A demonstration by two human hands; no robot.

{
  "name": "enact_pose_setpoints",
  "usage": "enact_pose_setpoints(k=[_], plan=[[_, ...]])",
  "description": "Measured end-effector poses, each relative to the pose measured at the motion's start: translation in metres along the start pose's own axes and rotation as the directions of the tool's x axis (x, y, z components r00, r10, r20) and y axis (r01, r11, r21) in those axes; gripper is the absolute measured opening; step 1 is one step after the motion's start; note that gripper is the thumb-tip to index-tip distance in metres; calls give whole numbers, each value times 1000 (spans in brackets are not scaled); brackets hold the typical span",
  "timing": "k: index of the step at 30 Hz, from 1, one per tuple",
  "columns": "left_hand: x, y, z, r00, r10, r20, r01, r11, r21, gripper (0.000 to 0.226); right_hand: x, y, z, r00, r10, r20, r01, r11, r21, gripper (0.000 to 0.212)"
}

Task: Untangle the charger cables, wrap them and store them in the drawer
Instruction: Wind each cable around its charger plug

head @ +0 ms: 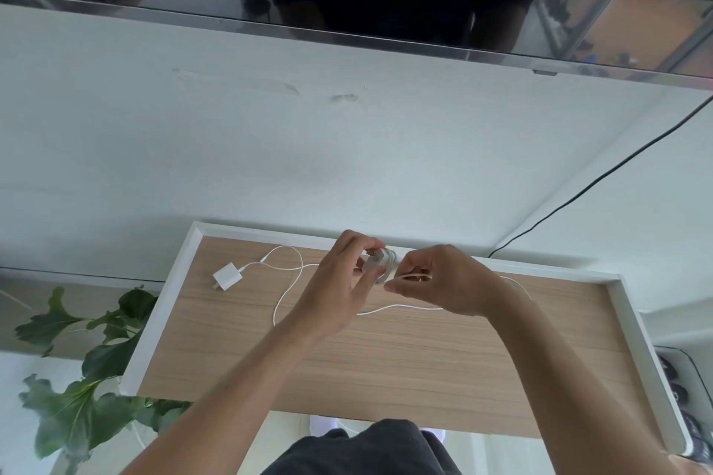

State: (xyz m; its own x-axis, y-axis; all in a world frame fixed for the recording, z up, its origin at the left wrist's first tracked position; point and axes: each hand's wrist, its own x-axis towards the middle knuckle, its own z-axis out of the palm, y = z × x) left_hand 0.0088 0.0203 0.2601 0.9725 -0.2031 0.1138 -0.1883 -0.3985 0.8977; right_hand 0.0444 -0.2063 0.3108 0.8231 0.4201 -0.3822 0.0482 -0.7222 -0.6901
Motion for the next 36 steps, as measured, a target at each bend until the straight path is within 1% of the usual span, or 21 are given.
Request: enact_pose_setpoints(k=[2, 4, 8, 10, 11, 13, 15, 16, 17, 19, 21, 23, 25, 27, 29, 30, 31, 32, 33, 34, 36], plan=[[-1, -4, 1, 1000, -11, 29, 11, 1000, 11, 28, 0, 1, -7, 999, -9, -45, 11, 999, 52, 28], [-3, -6, 2, 998, -51, 42, 52, 999, -15, 32, 2, 5, -13, 996, -15, -88, 25, 993, 116, 30], [-6, -9, -2, 982, -154, 105, 172, 968, -181, 25, 3, 12, -12, 991, -18, -132, 48, 973, 226, 28], [-6, -11, -3, 965, -204, 165, 251, 898, -361, 24, 3, 12, -10, 988, -18, -151, 65, 950, 307, 21], [-6, -12, -4, 956, -220, 193, 285, 850, -443, 25, 3, 12, -8, 989, -12, -150, 66, 931, 360, 21], [-6, -13, -3, 944, -221, 245, 325, 752, -574, 26, 6, 13, 0, 987, 27, -157, 46, 897, 440, 32], [-5, -12, -2, 941, -208, 267, 337, 657, -674, 29, 6, 11, 8, 985, 54, -165, 31, 881, 472, 52], [-4, -11, -1, 941, -211, 264, 338, 613, -714, 31, 7, 14, 14, 984, 59, -170, 31, 875, 483, 58], [-3, -10, -1, 942, -221, 253, 336, 578, -744, 33, 8, 16, 19, 983, 65, -173, 29, 870, 492, 57], [0, -8, 1, 941, -259, 216, 326, 536, -778, 34, 8, 17, 29, 986, 74, -148, 8, 874, 486, 44], [1, -10, 3, 940, -294, 172, 308, 518, -798, 35, 7, 12, 37, 985, 127, -118, -58, 884, 464, 40], [1, -14, 6, 935, -332, 124, 287, 502, -816, 36, 8, 14, 44, 983, 142, -118, -79, 902, 424, 48], [1, -17, 8, 926, -367, 85, 276, 508, -816, 33, 8, 12, 48, 986, 124, -112, -71, 917, 393, 52], [1, -20, 10, 911, -409, 43, 276, 531, -801, 31, 8, 11, 51, 993, 90, -82, -53, 926, 373, 47], [1, -21, 10, 897, -442, -13, 270, 572, -775, 32, 7, 10, 52, 997, 56, -53, -40, 960, 276, 44], [1, -23, 9, 895, -443, -56, 268, 633, -726, 33, 6, 9, 53, 999, 39, -36, -30, 978, 208, 46], [1, -24, 7, 894, -436, -102, 279, 722, -633, 34, 6, 8, 53, 999, 28, -20, -25, 990, 141, 48], [1, -24, 4, 898, -418, -138, 298, 809, -507, 33, 6, 7, 52, 1000, 18, -12, -17, 996, 86, 49], [1, -24, 2, 904, -397, -160, 313, 868, -385, 31, 6, 5, 51, 1000, 13, -8, -12, 999, 44, 48], [0, -25, 0, 910, -378, -169, 318, 900, -300, 29, 5, 2, 48, 1000, 13, -8, -13, 1000, 22, 45], [-2, -28, 0, 926, -341, -163, 297, 923, -243, 26, 5, -2, 42, 1000, 20, -20, -20, 1000, 10, 33]])
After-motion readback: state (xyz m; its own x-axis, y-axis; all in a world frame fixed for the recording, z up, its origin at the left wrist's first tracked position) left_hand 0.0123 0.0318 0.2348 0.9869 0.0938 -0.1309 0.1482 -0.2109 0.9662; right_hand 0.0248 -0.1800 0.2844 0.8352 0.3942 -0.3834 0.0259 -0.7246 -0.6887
